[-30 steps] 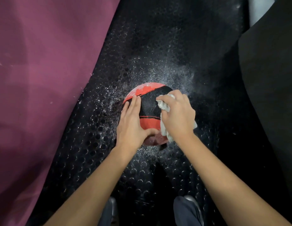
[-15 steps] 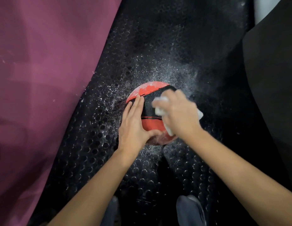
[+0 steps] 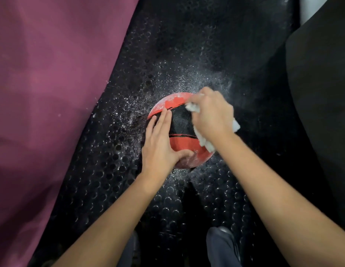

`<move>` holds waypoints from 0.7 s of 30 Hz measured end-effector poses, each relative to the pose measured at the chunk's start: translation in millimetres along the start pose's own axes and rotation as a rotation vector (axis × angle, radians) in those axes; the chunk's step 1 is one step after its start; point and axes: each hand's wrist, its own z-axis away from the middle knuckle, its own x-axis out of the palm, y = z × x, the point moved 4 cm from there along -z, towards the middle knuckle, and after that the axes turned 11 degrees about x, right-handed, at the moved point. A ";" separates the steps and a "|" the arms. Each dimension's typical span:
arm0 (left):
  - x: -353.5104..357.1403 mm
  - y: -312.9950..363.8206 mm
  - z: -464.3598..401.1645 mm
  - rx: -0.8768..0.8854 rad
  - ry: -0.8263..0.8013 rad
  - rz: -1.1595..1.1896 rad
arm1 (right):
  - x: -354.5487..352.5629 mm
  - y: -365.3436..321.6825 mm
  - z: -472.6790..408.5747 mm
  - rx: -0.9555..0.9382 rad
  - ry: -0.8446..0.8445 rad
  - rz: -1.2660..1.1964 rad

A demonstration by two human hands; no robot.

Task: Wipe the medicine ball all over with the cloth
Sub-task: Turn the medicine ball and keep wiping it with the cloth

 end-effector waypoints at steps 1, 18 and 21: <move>0.5 1.3 -1.1 0.001 0.003 0.000 | 2.6 -11.5 7.2 -0.068 -0.011 0.044; 0.1 -4.4 2.7 0.002 0.003 0.024 | 5.0 35.7 -4.2 0.159 -0.027 -0.178; -6.4 -9.2 1.8 -0.025 -0.012 0.028 | 11.1 52.3 -6.9 0.311 -0.063 -0.367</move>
